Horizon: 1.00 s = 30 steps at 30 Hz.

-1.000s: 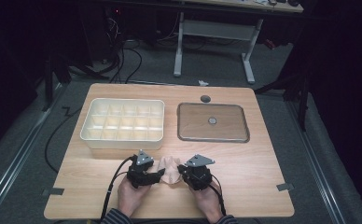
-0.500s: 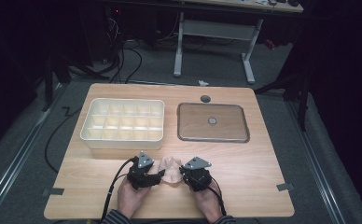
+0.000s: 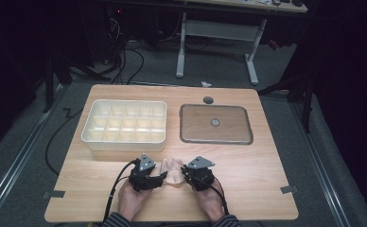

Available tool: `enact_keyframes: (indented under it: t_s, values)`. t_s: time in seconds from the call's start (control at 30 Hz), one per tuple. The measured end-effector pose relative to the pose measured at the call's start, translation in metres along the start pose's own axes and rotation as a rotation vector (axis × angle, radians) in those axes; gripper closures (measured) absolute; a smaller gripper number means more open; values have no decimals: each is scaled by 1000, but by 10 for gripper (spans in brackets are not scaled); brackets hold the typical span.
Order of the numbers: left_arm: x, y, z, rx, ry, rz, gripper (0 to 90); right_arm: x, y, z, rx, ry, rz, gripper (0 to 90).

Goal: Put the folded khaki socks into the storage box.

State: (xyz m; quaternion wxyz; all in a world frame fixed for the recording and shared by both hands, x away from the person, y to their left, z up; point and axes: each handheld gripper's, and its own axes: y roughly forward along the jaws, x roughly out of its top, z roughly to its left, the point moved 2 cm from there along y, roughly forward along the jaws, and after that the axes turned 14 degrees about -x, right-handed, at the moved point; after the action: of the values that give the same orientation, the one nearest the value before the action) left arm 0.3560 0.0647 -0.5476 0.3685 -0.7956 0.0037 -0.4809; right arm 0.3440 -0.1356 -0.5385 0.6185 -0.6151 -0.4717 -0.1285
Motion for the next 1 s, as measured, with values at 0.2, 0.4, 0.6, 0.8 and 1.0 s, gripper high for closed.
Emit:
enact_keyframes:
  t_s: [0.2, 0.4, 0.6, 0.8, 1.0]
  values:
    - [2, 0, 2, -16, -7, 10, 383, 3, 1, -1, 15, 2, 4, 763]
    - [8, -6, 4, -16, -36, 4, 393, 6, -6, -1, 23, 32, -25, 722]
    - [22, -17, 10, -28, -69, -31, 401, 7, -20, -3, 42, 50, -46, 757]
    - [33, -12, 17, -48, -115, -39, 414, 11, -23, 8, 76, 38, -44, 788]
    - [37, 1, 19, -44, -133, -2, 436, 9, -20, 18, 93, 16, -24, 789]
